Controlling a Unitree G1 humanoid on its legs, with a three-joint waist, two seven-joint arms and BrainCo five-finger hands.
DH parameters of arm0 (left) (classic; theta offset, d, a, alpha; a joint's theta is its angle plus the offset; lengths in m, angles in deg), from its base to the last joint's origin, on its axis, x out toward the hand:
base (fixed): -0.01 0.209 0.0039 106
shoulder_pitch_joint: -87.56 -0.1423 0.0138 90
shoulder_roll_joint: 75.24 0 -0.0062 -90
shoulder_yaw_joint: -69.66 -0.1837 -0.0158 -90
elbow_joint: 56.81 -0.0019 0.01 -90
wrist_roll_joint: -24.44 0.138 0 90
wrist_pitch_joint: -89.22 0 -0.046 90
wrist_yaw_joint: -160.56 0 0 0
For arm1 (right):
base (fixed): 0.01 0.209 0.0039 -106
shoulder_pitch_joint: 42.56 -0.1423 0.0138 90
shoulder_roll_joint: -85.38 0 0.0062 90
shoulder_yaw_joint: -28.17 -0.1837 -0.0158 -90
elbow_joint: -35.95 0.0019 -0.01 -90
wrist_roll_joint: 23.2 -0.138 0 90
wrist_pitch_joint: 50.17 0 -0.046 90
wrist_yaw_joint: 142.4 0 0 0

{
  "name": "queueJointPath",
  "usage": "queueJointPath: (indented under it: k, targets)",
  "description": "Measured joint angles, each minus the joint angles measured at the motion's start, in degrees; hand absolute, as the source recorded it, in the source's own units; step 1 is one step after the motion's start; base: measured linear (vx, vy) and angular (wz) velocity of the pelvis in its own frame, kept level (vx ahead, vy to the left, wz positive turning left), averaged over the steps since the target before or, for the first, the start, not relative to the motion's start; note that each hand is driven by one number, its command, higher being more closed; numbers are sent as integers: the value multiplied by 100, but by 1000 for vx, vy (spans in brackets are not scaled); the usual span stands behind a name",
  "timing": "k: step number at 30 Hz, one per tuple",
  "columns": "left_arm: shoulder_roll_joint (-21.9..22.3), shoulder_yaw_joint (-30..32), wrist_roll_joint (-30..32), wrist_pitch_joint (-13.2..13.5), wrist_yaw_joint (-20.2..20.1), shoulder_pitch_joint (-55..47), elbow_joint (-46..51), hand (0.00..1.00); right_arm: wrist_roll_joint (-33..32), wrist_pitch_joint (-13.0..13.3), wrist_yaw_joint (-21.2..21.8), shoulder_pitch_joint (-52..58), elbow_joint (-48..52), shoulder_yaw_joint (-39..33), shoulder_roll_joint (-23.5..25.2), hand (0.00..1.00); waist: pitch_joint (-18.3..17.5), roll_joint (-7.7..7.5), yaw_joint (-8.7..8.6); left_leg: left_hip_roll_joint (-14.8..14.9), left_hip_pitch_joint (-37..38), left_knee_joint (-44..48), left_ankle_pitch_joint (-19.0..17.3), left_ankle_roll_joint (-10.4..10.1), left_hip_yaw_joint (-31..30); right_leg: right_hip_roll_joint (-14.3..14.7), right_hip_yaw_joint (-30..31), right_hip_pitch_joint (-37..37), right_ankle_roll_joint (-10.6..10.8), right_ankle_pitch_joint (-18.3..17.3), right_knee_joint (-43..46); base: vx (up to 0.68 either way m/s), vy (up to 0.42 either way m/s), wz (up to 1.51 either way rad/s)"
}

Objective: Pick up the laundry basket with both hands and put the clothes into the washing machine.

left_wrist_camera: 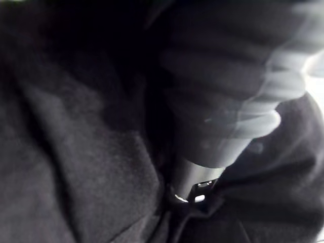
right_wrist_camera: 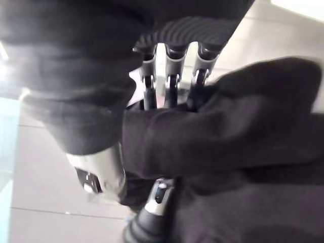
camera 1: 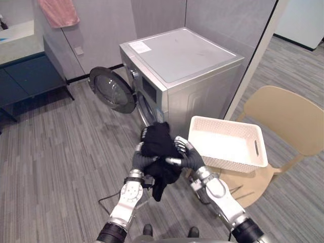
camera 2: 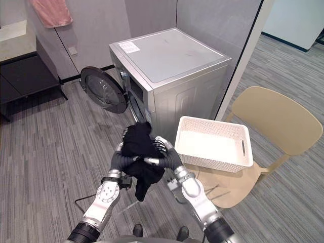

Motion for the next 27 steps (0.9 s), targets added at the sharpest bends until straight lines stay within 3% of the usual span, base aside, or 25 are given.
queueJointPath:
  k: [4,7,9,10,12,13,17,19,20,21,22,23,24,25,26,27]
  targets:
    - [-34,184,-111,27,-21,-185,-412,100,634,-13,-138,244,-422,-345,-48,0,4,-56,32,-53,-370,148,11,-8,-418,-51,-397,-128,67,-228,125,22,11,56]
    - [-34,354,-190,-3,-109,-291,-937,100,1049,-95,-165,277,-907,-508,-54,0,36,-106,81,-167,-742,282,135,159,-721,-324,-904,-531,118,-711,911,38,4,92]
    - [-64,376,-190,-62,-146,-382,-993,100,1220,-144,-267,329,-1370,-714,17,0,71,-184,70,-368,-851,298,351,454,-461,-595,-1309,-527,133,-904,1230,52,77,118]
    - [-60,383,-190,-58,-150,-446,-977,100,1265,-192,-318,302,-1782,-885,71,0,117,-264,53,-519,-891,291,537,726,143,-868,-1571,-523,172,-1041,1428,10,177,122]
    - [-43,414,-187,-60,-171,-548,-985,100,1343,-252,-382,234,-2198,-955,69,0,142,-169,114,-535,-941,463,235,1105,1188,-992,-1861,-471,256,-1115,1595,6,185,86]
    - [-41,551,-185,-61,-250,-577,-1025,100,1427,-310,-387,167,-2534,-1052,89,0,164,-167,149,-534,-959,567,163,1063,1496,-1083,-1940,-454,353,-1197,1751,17,130,45]
    - [-42,874,-182,-69,-278,-735,-1437,100,1670,-467,-485,22,-3163,-1074,363,0,230,-226,150,-706,-923,608,8,865,1320,-1242,-2066,-319,491,-1230,1771,16,85,26]
    - [-26,913,-182,-77,-305,-837,-1501,100,1716,-516,-502,4,-3356,-1145,464,0,270,-265,162,-794,-928,670,-191,925,1304,-1386,-2091,-285,629,-1382,1933,6,82,22]
    - [-27,981,-183,-104,-378,-954,-1511,100,1717,-587,-510,2,-3433,-1147,564,0,344,-417,157,-933,-868,792,-430,961,1501,-1746,-2118,-322,759,-1627,2356,39,107,31]
    - [-32,998,-183,-135,-396,-960,-1523,100,1715,-609,-516,4,-3456,-1155,626,0,370,-477,136,-997,-836,973,-583,1014,1605,-1908,-2141,-324,774,-1733,2557,141,99,43]
    - [-28,995,-183,-153,-402,-963,-1519,100,1715,-616,-526,36,-3452,-1160,587,0,423,-526,96,-935,-961,1521,-858,1116,1634,-2128,-2126,-359,754,-1972,3009,205,36,44]
    - [-21,1001,-183,-193,-396,-976,-1551,100,1714,-641,-526,32,-3497,-1161,614,0,486,-610,124,-1051,-1061,1974,-1235,1148,1550,-2372,-1528,-634,366,-2145,3853,194,34,40]
    - [-7,987,-183,-219,-393,-973,-1559,100,1711,-646,-535,18,-3484,-1163,604,0,514,-613,76,-1076,-1036,2024,-1294,1213,1486,-2415,-1105,-852,162,-2001,4242,182,76,45]
    - [-14,979,-183,-247,-393,-964,-1559,100,1707,-657,-536,-14,-3485,-1163,612,0,567,-549,-40,-1073,-986,2033,-1336,1271,1338,-2343,-512,-1174,54,-1942,4736,223,88,67]
    - [-33,966,-184,-253,-392,-916,-1558,100,1695,-656,-536,-24,-3464,-1166,630,0,623,-460,-173,-1029,-914,1988,-1355,1284,1083,-2005,-1,-1423,280,-2108,4845,284,78,83]
    - [-29,923,-184,-253,-392,-851,-1558,100,1649,-656,-537,-20,-3424,-1175,619,0,684,-460,-236,-1029,-758,1852,-1360,1277,941,-1732,272,-1661,315,-2158,4767,254,25,68]
